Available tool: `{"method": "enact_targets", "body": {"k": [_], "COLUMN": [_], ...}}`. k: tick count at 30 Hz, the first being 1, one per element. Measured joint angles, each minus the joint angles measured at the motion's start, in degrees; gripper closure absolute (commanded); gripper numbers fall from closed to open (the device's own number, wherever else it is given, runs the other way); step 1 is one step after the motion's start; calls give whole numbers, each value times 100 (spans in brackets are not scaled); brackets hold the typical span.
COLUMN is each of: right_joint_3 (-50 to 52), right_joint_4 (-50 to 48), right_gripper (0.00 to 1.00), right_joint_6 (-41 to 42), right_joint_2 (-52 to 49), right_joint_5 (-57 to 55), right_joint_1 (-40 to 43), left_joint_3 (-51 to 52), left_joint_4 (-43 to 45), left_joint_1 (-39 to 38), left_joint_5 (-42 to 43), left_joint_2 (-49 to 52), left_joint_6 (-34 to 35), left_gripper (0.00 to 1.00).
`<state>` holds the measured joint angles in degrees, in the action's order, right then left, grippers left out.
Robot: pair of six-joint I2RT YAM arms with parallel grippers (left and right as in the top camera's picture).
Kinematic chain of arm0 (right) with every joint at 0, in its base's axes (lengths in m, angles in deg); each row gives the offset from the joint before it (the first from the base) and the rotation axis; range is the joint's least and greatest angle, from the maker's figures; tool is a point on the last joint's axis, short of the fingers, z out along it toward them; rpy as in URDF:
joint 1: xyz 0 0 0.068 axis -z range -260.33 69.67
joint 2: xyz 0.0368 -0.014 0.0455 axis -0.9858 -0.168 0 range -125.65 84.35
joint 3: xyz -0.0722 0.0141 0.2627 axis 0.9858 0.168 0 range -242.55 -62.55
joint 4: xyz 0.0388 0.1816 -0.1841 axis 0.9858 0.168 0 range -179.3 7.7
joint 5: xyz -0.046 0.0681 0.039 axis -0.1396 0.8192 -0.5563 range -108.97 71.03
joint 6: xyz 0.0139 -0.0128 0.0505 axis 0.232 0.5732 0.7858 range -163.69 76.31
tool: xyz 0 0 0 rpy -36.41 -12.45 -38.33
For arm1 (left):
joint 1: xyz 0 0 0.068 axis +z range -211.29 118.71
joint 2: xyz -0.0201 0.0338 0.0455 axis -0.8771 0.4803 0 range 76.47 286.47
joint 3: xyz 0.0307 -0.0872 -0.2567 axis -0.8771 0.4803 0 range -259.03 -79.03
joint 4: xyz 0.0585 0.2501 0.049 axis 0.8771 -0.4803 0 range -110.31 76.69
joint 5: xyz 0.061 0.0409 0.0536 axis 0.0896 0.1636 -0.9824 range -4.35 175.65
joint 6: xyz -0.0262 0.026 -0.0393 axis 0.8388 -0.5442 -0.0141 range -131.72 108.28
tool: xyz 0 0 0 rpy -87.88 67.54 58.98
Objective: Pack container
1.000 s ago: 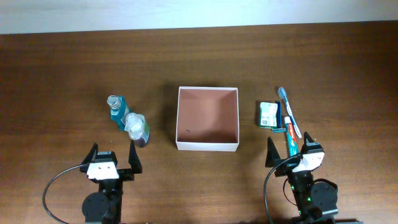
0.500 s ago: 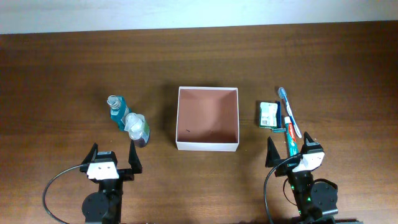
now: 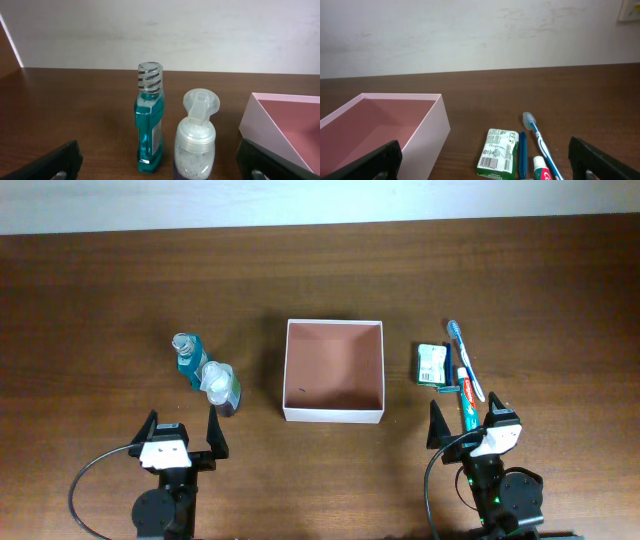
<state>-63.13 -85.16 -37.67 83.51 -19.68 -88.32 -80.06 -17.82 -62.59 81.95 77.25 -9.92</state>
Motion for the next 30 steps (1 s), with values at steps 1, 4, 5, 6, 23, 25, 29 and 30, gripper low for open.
{"method": "enact_targets", "body": {"k": [1, 4, 5, 6, 23, 25, 29, 30], "right_joint_3": [0, 0, 0, 0, 0, 0, 0, 0], "right_joint_4": [0, 0, 0, 0, 0, 0, 0, 0], "right_gripper": [2, 2, 1, 2, 2, 2, 2, 2], "right_joint_6": [0, 0, -2, -2, 0, 2, 0, 2], "right_joint_2": [0, 0, 0, 0, 0, 0, 0, 0], "right_joint_5": [0, 0, 0, 0, 0, 0, 0, 0], "right_joint_1": [0, 0, 0, 0, 0, 0, 0, 0], "left_joint_3": [0, 0, 0, 0, 0, 0, 0, 0], "left_joint_4": [-2, -2, 0, 0, 0, 0, 28, 50], "left_joint_1": [0, 0, 0, 0, 0, 0, 0, 0], "left_joint_5": [0, 0, 0, 0, 0, 0, 57, 162], "left_joint_2": [0, 0, 0, 0, 0, 0, 0, 0], "left_joint_6": [0, 0, 0, 2, 0, 0, 11, 28], "left_gripper": [1, 1, 0, 1, 1, 1, 0, 1]}}
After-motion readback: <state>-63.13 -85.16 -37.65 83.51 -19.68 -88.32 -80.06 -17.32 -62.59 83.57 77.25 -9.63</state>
